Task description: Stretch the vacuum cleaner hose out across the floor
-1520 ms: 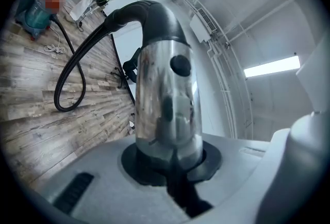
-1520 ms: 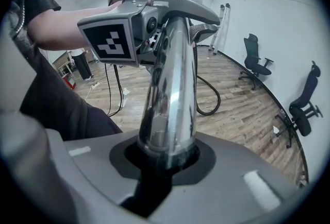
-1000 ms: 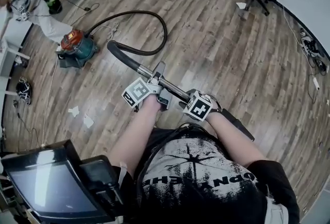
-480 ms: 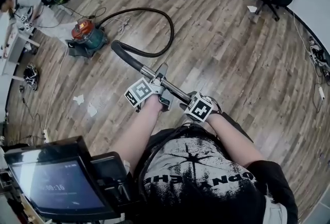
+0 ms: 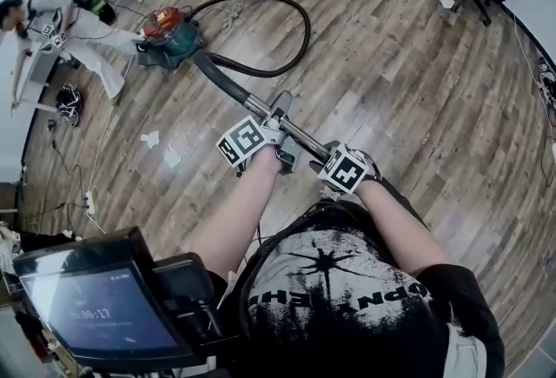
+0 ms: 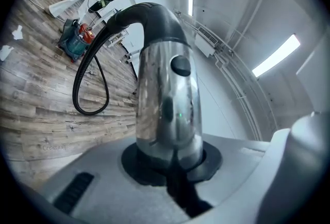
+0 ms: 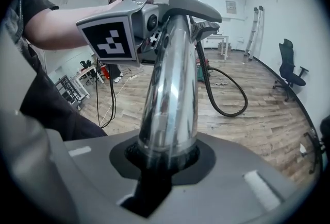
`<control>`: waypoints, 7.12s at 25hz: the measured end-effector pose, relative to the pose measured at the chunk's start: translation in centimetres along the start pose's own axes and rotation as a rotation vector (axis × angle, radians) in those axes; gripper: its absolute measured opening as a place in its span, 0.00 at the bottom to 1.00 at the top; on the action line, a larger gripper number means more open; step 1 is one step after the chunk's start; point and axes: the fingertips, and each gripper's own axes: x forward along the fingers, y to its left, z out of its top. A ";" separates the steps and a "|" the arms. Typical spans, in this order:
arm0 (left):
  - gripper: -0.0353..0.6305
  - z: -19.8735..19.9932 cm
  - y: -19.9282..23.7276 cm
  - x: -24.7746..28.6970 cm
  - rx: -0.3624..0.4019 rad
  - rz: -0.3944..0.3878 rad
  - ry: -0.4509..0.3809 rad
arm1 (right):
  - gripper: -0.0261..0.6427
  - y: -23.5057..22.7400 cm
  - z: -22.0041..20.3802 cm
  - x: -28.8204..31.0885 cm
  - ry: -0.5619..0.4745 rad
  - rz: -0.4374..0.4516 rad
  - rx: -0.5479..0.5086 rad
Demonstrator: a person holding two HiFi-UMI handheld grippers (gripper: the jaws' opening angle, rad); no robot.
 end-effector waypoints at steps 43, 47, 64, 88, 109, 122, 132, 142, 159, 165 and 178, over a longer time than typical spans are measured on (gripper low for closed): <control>0.11 -28.2 -12.5 -7.0 -0.114 -0.057 -0.083 | 0.17 11.3 -25.9 -16.9 0.121 -0.032 -0.079; 0.11 -31.6 -12.9 -7.1 -0.117 -0.031 -0.109 | 0.17 11.6 -29.4 -18.3 0.133 -0.009 -0.097; 0.11 -35.3 -15.9 -10.8 -0.070 0.022 -0.138 | 0.17 16.2 -32.2 -20.8 0.091 0.032 -0.108; 0.11 -43.8 -18.7 -25.5 -0.075 0.009 -0.087 | 0.16 32.4 -38.0 -22.0 0.107 -0.078 -0.077; 0.11 -56.7 -23.2 -25.9 -0.135 0.047 -0.148 | 0.17 34.9 -50.4 -29.8 0.164 -0.004 -0.113; 0.11 -68.6 -27.7 -23.8 -0.147 0.074 -0.191 | 0.17 34.5 -62.0 -36.7 0.174 0.037 -0.154; 0.11 -70.8 -28.4 -23.2 -0.156 0.068 -0.129 | 0.17 35.2 -63.3 -37.6 0.167 0.017 -0.108; 0.11 -73.0 -27.3 -25.0 -0.202 0.036 -0.051 | 0.17 38.3 -65.0 -36.9 0.216 -0.018 -0.032; 0.11 -79.2 -27.8 -25.1 -0.275 0.014 0.044 | 0.17 40.9 -70.1 -38.9 0.286 -0.059 0.061; 0.11 -82.8 -29.9 -23.2 -0.251 0.023 0.041 | 0.17 39.9 -73.6 -41.5 0.258 -0.042 0.064; 0.12 -90.8 -33.6 -19.1 -0.248 0.023 0.060 | 0.17 37.3 -80.9 -47.0 0.254 -0.057 0.066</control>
